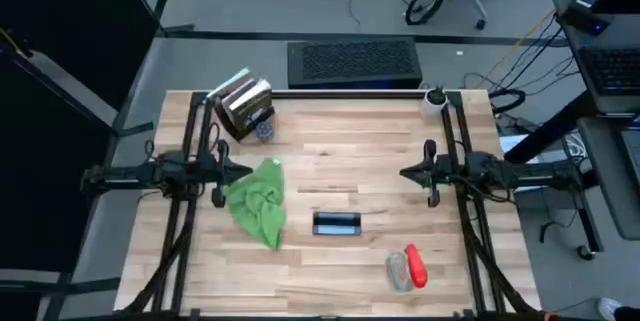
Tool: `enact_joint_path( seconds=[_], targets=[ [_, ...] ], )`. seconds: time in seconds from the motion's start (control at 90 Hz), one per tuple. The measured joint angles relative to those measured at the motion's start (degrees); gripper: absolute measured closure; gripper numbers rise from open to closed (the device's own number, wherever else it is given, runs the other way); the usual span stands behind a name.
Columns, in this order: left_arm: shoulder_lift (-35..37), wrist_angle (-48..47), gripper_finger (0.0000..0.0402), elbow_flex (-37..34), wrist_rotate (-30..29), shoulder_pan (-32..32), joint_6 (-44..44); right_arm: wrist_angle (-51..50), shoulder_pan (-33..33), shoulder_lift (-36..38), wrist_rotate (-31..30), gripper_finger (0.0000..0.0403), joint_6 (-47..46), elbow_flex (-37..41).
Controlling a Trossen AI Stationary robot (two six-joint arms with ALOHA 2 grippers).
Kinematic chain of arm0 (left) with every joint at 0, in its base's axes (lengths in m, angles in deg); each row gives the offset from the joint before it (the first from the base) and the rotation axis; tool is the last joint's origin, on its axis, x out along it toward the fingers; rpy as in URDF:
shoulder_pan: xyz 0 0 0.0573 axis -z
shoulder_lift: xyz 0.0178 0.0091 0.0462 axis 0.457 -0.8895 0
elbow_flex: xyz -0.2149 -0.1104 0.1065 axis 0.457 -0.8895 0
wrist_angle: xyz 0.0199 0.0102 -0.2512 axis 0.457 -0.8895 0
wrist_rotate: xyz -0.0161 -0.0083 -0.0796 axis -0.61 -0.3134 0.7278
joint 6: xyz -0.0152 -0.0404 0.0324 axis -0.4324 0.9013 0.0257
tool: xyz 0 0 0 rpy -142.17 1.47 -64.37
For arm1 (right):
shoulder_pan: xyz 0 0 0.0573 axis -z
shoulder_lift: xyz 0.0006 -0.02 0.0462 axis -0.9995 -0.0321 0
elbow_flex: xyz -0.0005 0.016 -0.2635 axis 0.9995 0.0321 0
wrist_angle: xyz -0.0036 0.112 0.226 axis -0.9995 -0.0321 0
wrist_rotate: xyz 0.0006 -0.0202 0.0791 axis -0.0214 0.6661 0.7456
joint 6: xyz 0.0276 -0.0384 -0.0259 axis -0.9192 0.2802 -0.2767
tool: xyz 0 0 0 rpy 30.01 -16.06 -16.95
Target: Apply microfiber cloth
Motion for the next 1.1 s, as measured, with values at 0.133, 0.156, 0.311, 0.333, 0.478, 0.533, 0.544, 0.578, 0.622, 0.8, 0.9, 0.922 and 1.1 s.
enact_joint_path(
  seconds=[0.133,0.156,0.311,0.333,0.478,0.533,0.544,0.578,0.622,0.8,0.9,0.922,1.1],
  targets=[
    [0.0,0.01,0.0402,0.0,0.0,0.0,-0.01,0.0,0.0,0.01,0.0,0.0403,0.01,0.0],
    [-0.01,0.01,0.0402,0.01,0.0,-0.01,0.01,0.01,0.0,-0.01,0.0,0.0403,0.01,0.0],
    [-0.01,0.01,0.0402,-0.01,0.0,-0.01,-0.01,2.63,0.0,-0.01,-0.04,0.0403,-0.3,0.0],
    [0.01,0.01,0.0402,0.01,0.0,0.01,-0.01,3.17,0.0,-0.01,-0.02,0.0403,-1.12,0.0],
    [-0.01,0.66,0.0402,0.0,-0.04,0.0,-0.49,6.15,-0.06,-0.01,-0.55,0.0403,-16.43,0.0],
    [0.01,0.54,0.0402,0.01,-0.04,-0.01,-0.12,6.97,0.08,-0.03,-3.3,0.0403,-17.19,0.0],
    [0.01,0.44,0.0402,0.01,-0.04,-0.01,0.01,7.11,0.11,-0.03,-3.93,0.0403,-17.15,0.0],
    [0.01,0.25,0.0402,0.01,-0.04,-0.01,-0.01,7.74,0.09,-0.03,-5.71,0.0403,-16.75,0.0],
    [0.01,0.35,0.0402,0.0,-0.05,-0.01,0.01,8.76,0.1,-0.04,-6.77,0.0403,-16.04,0.0],
    [0.01,0.53,0.0402,0.01,-0.27,-0.01,-0.01,17.92,0.09,-3.0,-7.98,0.0403,-8.3,-0.61],
    [0.01,1.52,0.0402,0.01,-1.38,-0.01,0.08,18.22,0.09,-7.71,-10.64,0.0403,-4.88,-3.54],
    [0.01,1.56,0.0402,0.01,-1.45,0.01,0.08,17.96,0.09,-9.05,-10.74,0.0403,-4.38,-4.37],
    [-0.14,1.84,0.0402,-0.01,-1.88,-0.01,0.12,10.65,0.16,-24.71,-10.44,0.0403,-4.41,-14.72]
  ],
)
